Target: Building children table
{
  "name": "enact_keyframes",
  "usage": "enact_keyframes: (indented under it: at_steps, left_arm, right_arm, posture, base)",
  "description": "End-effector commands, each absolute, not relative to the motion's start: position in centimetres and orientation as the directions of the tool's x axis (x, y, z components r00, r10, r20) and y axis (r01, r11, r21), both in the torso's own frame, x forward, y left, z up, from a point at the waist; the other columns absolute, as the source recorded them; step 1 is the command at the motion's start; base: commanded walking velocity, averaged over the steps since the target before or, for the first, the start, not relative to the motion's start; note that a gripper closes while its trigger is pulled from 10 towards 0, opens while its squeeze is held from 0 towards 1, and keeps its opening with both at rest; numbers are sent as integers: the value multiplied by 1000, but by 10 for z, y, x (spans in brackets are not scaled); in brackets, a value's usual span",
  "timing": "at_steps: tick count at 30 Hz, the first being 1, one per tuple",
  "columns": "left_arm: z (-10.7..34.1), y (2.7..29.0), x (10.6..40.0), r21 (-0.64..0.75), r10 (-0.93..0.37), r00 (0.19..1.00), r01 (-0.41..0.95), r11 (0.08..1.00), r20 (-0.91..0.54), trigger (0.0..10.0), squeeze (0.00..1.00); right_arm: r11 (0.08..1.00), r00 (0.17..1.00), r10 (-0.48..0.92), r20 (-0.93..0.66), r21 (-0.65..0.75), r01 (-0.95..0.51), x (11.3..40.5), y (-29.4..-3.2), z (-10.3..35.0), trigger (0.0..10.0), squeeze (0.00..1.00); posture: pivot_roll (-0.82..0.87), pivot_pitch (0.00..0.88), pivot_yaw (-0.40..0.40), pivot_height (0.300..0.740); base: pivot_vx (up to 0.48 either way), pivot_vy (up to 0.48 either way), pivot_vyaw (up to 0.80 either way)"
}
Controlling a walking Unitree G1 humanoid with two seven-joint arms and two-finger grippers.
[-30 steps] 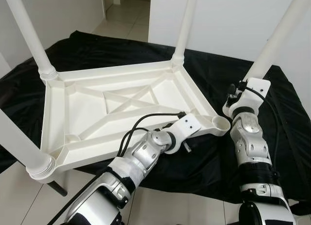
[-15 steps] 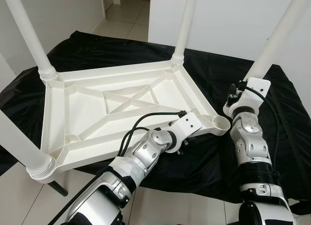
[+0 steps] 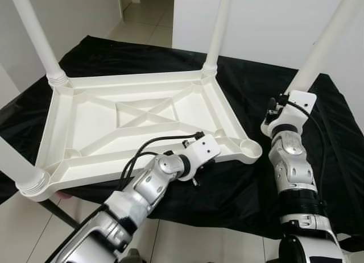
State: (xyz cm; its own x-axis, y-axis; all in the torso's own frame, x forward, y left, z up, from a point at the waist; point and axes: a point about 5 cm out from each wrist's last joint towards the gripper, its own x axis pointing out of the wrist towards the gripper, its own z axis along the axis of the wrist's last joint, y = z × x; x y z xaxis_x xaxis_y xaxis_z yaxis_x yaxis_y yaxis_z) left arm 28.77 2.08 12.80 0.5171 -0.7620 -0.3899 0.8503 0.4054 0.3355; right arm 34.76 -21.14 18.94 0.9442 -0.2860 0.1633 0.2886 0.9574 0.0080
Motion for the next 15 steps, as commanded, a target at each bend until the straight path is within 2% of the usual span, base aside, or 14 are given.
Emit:
enact_keyframes:
  at_steps: [1, 8, 12, 13, 14, 15]
  left_arm:
    - [122, 29, 280, 322, -762, 468, 879, 351, -447, 0, 0]
    - [125, 56, 269, 336, -744, 475, 876, 347, -470, 0, 0]
    - [128, 59, 272, 342, -729, 506, 859, 380, -461, 0, 0]
    - [129, 60, 275, 356, -717, 527, 847, 395, -457, 8941, 0]
    - [129, 60, 275, 356, -717, 527, 847, 395, -457, 8941, 0]
    - [130, 61, 277, 365, -710, 542, 837, 408, -449, 10000, 0]
  right_arm:
    - [959, 945, -283, 164, 14, 285, 350, -210, 192, 10000, 0]
    - [966, 953, -257, 161, 9, 259, 352, -206, 192, 10000, 0]
    - [971, 959, -235, 158, 4, 237, 354, -202, 192, 10000, 0]
    - [976, 964, -217, 156, 4, 219, 355, -199, 192, 10000, 0]
    - [976, 964, -217, 156, 4, 219, 355, -199, 192, 10000, 0]
    - [981, 970, -189, 154, 0, 192, 356, -195, 192, 10000, 0]
  posture:
    - [138, 49, -40, 740]
    - [150, 48, -55, 740]
    - [154, 49, -67, 740]
    - [152, 48, -71, 740]
    - [152, 48, -71, 740]
    - [152, 47, -76, 740]
  base:
    - [0, 0, 0]
    - [0, 0, 0]
    - [0, 0, 0]
    - [0, 0, 0]
    - [0, 0, 0]
    - [0, 0, 0]
